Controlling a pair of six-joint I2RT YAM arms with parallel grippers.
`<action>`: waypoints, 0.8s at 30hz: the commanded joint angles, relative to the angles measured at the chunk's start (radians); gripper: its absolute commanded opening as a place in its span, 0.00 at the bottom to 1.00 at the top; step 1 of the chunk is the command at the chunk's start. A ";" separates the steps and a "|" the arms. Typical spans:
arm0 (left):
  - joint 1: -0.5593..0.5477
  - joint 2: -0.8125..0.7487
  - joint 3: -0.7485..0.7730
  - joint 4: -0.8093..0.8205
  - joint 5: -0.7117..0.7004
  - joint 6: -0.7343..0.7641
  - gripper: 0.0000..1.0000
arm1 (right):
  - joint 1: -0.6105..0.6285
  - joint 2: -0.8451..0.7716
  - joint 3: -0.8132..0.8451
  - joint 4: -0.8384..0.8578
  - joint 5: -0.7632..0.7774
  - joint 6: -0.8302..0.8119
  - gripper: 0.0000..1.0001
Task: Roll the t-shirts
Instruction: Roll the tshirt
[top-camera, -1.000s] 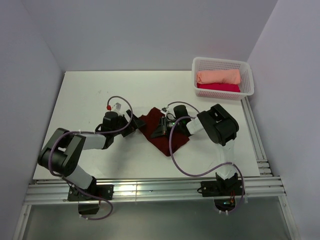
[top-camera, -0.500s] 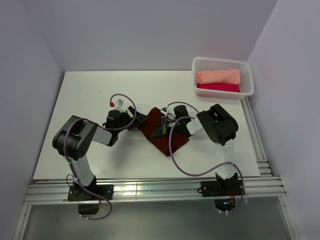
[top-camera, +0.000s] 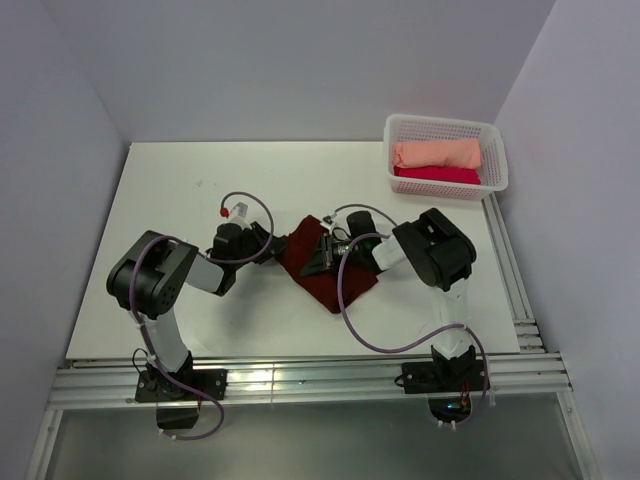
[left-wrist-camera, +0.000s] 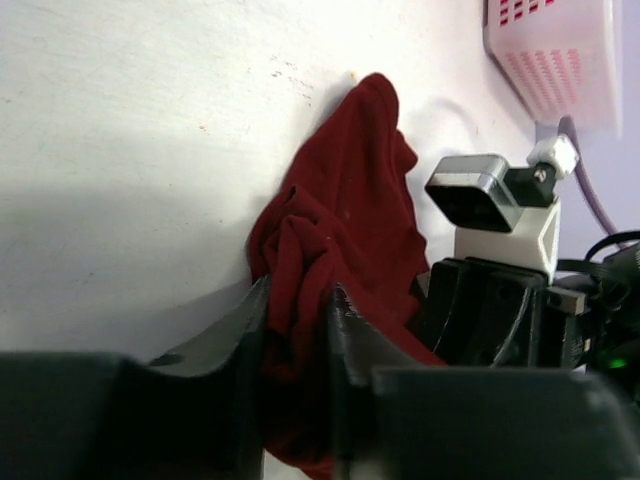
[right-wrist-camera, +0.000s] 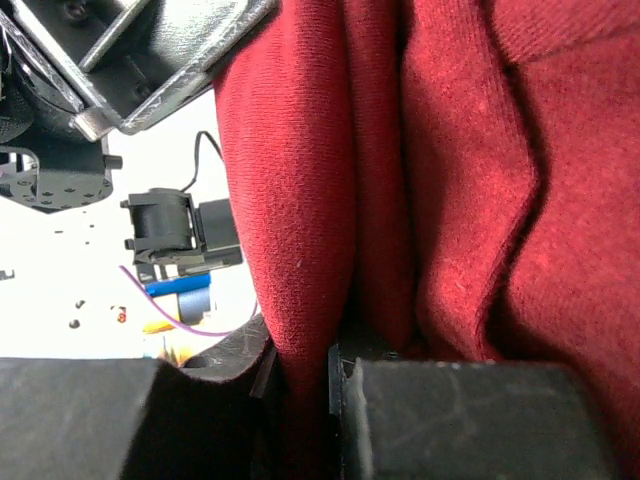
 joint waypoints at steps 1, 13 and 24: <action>-0.005 0.011 0.016 -0.028 -0.008 0.045 0.20 | 0.007 -0.030 -0.019 0.013 -0.014 -0.011 0.19; -0.003 -0.017 0.047 -0.157 -0.038 0.127 0.00 | 0.036 -0.291 0.003 -0.416 0.234 -0.312 0.62; 0.002 -0.029 0.035 -0.154 -0.023 0.157 0.00 | 0.109 -0.666 -0.117 -0.735 0.721 -0.411 0.78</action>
